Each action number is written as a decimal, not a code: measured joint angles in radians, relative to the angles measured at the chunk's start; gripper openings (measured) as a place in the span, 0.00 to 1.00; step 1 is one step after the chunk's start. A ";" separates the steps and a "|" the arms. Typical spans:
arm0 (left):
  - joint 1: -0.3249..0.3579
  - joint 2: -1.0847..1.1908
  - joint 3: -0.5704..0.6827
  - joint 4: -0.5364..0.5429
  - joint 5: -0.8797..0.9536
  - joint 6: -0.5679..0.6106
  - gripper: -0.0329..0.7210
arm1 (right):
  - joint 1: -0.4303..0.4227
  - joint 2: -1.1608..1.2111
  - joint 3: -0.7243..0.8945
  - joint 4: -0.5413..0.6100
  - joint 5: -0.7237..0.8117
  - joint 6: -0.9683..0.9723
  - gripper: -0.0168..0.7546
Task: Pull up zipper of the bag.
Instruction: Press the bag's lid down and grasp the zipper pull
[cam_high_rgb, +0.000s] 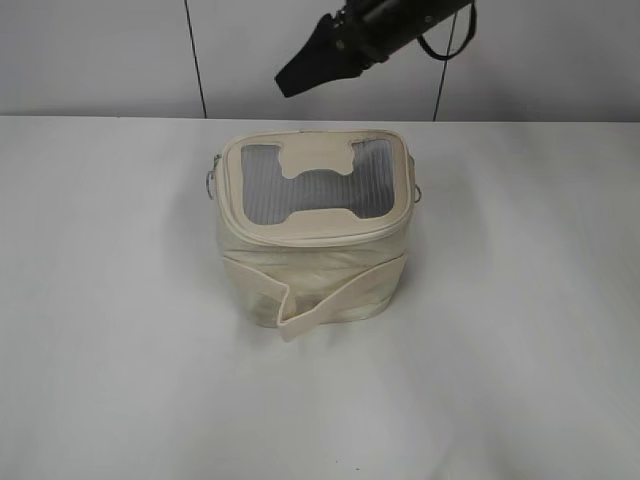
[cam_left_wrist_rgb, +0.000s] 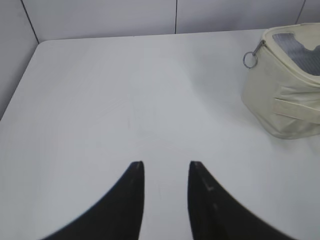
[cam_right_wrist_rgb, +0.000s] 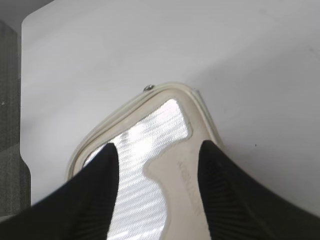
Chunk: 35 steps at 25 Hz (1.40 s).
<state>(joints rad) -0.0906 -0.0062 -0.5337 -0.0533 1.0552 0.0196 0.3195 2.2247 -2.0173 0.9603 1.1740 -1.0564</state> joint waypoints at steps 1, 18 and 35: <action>0.000 0.000 0.000 0.000 0.000 0.000 0.35 | 0.011 0.054 -0.082 -0.004 0.012 0.022 0.55; 0.000 0.000 0.000 0.000 0.000 0.000 0.35 | 0.105 0.314 -0.395 -0.121 0.033 0.148 0.55; 0.000 0.409 -0.069 -0.248 -0.305 0.235 0.41 | 0.107 0.314 -0.396 -0.191 0.043 0.186 0.10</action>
<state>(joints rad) -0.0906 0.4031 -0.6032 -0.3014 0.7504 0.2541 0.4263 2.5387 -2.4137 0.7689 1.2171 -0.8704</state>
